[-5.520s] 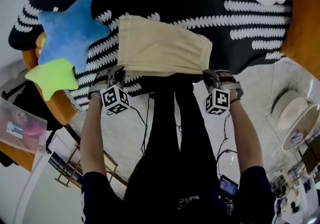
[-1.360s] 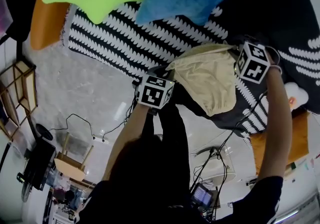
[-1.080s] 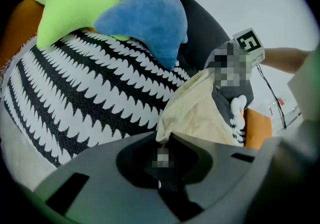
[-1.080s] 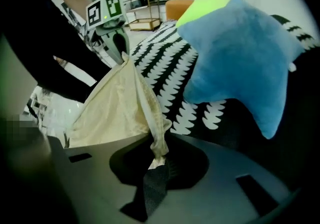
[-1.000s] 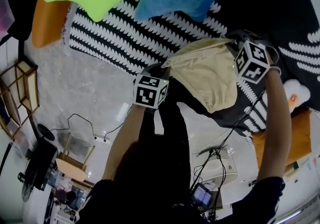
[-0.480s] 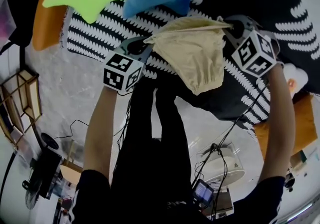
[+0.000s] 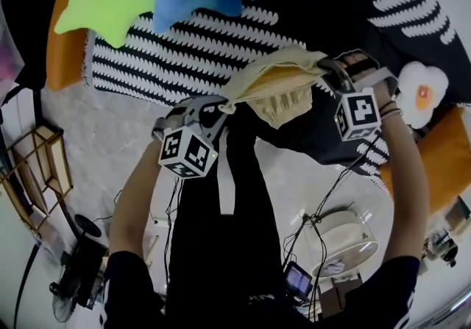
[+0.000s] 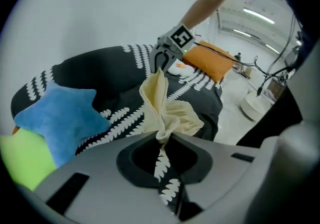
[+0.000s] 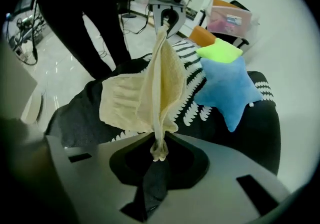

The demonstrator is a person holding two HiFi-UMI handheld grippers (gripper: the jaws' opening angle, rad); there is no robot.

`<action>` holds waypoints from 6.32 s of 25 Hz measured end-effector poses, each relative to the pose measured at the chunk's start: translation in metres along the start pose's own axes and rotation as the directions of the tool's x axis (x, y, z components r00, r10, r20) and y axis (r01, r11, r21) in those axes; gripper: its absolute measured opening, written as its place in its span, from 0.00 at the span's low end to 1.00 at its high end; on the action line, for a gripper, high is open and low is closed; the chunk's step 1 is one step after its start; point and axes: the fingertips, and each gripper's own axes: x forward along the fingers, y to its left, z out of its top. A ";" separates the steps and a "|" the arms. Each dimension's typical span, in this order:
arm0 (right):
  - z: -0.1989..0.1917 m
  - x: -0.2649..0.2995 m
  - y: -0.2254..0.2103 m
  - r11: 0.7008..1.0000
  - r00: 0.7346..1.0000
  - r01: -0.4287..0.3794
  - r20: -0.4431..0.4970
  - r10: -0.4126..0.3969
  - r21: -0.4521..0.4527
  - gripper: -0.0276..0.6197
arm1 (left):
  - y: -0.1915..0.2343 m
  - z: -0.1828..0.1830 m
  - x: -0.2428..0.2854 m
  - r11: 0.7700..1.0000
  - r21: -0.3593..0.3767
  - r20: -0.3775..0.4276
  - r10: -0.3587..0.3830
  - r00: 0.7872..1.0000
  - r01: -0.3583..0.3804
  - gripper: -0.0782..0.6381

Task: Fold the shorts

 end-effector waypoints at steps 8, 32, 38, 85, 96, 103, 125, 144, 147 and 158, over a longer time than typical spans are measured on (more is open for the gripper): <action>-0.030 0.027 0.095 0.998 0.998 0.006 -0.070 -0.010 -0.061 0.14 | -0.104 0.000 0.055 0.941 0.324 -0.088 -0.077 0.993 0.102 0.16; -0.044 0.059 0.166 0.877 0.998 0.046 -0.053 -0.023 0.478 0.31 | -0.146 -0.037 0.130 0.999 -0.043 -0.363 -0.025 0.932 0.010 0.31; -0.047 0.078 0.163 0.830 0.995 0.034 -0.096 0.024 0.557 0.11 | -0.139 -0.048 0.145 0.999 -0.025 -0.446 0.024 0.895 -0.039 0.17; 0.028 -0.136 0.086 -0.479 0.825 0.125 -0.359 -0.437 0.869 0.47 | 0.001 0.127 0.010 0.928 -0.368 0.077 0.103 0.992 -0.067 0.58; 0.038 -0.252 0.013 -0.528 0.683 0.231 -0.522 -0.510 0.817 0.46 | 0.075 0.260 -0.089 0.897 -0.441 0.408 0.206 0.889 -0.006 0.58; 0.045 -0.344 -0.030 -0.515 0.529 0.313 -0.597 -0.603 0.798 0.47 | 0.085 0.335 -0.164 0.961 -0.276 0.570 0.180 0.802 -0.019 0.58; 0.154 -0.563 -0.071 -0.525 0.102 0.439 -0.621 -0.777 0.729 0.51 | 0.024 0.425 -0.399 0.999 -0.011 0.870 0.033 0.492 -0.048 0.58; 0.179 -0.569 -0.061 -0.577 -0.004 0.425 -0.636 -0.772 0.698 0.05 | 0.013 0.419 -0.401 0.999 -0.033 0.897 0.034 0.441 -0.009 0.11; 0.175 -0.564 -0.059 -0.572 0.007 0.450 -0.644 -0.765 0.685 0.05 | 0.011 0.419 -0.393 0.999 -0.023 0.887 0.037 0.460 -0.037 0.11; 0.137 -0.556 -0.063 -0.541 0.039 0.481 -0.634 -0.773 0.689 0.05 | 0.023 0.433 -0.364 0.997 -0.068 0.871 0.082 0.484 -0.046 0.11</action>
